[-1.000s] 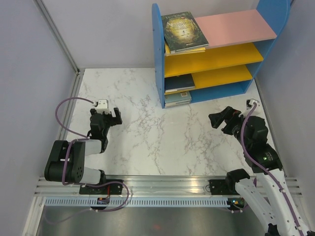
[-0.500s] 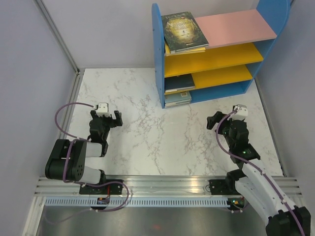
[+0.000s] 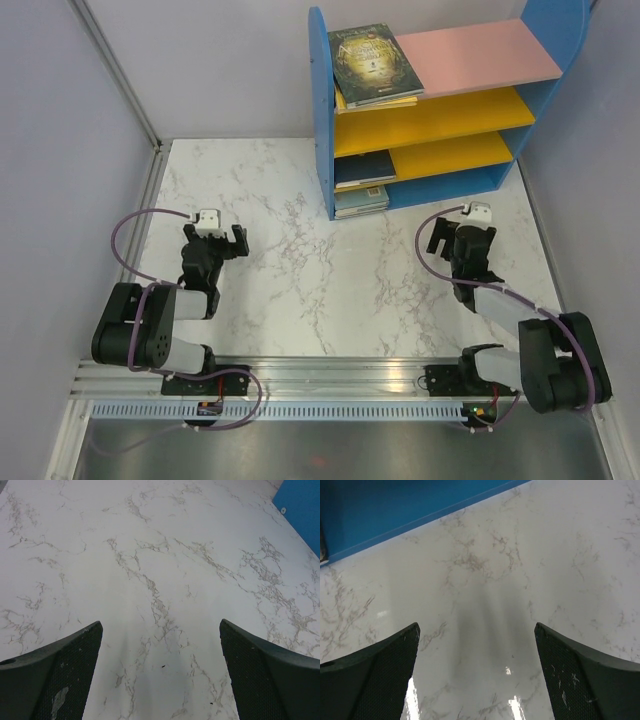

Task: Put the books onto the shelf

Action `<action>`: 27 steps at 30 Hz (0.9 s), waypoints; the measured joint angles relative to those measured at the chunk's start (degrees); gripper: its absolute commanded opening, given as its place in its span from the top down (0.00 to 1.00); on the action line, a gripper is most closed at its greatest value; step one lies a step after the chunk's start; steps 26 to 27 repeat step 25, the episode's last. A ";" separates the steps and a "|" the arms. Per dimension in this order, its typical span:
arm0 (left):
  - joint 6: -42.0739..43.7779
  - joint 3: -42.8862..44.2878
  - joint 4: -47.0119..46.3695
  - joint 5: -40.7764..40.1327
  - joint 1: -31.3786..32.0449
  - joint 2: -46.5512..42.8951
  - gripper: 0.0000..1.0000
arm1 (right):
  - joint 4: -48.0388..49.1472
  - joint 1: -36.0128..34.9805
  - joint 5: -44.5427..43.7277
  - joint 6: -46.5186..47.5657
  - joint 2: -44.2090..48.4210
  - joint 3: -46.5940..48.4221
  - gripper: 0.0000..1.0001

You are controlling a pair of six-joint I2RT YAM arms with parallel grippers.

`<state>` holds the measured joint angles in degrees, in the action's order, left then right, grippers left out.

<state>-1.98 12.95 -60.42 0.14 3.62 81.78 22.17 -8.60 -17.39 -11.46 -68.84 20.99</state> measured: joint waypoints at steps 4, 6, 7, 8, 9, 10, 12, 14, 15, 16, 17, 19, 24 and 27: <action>0.00 0.00 0.00 0.00 -0.02 0.00 0.00 | 9.55 2.56 -2.12 0.13 -5.20 -1.75 0.02; 0.00 0.00 -0.02 0.00 -0.02 0.00 0.00 | 14.27 3.15 -2.62 0.31 -7.17 -3.41 0.02; 0.00 0.00 -0.02 0.00 0.00 0.00 0.00 | 16.48 3.34 -2.64 0.85 -8.17 -4.04 0.02; 0.00 0.00 -0.02 0.00 -0.02 0.00 0.00 | 18.93 3.50 -2.60 1.57 -9.33 -4.39 0.02; 0.02 -0.02 -0.04 0.00 -0.02 0.00 0.00 | 21.64 3.54 -2.27 2.32 -10.58 -4.61 0.02; 0.00 -0.02 -0.02 0.00 -0.02 0.00 0.00 | 25.29 3.65 -1.66 3.02 -11.89 -5.22 0.02; 0.02 -0.02 -0.04 0.00 -0.02 0.00 0.00 | 35.87 3.76 0.31 4.52 -15.41 -8.11 0.02; 0.02 -0.02 -0.07 0.00 -0.02 0.00 0.00 | 40.24 3.93 2.21 5.75 -18.16 -10.34 0.02; 0.02 -0.02 -0.07 0.00 -0.02 0.00 0.00 | 39.98 3.96 2.95 6.36 -18.82 -10.56 0.02; 0.02 -0.02 -0.07 0.00 -0.02 0.00 0.00 | 40.44 3.96 3.56 6.67 -19.23 -10.29 0.02; 0.02 -0.02 -0.13 0.00 0.00 0.00 0.00 | 40.52 3.96 4.04 6.99 -19.56 -9.62 0.02; 0.02 -0.02 -0.11 0.00 -0.02 0.04 0.00 | 41.33 3.96 4.96 7.41 -19.58 -8.50 0.02; 0.02 -0.02 -0.09 0.00 -0.02 0.20 0.00 | 42.99 3.96 5.90 8.11 -19.50 -8.17 0.02; 0.02 -0.02 -0.09 0.02 -0.02 0.20 0.00 | 43.15 3.96 5.99 8.20 -19.50 -8.17 0.02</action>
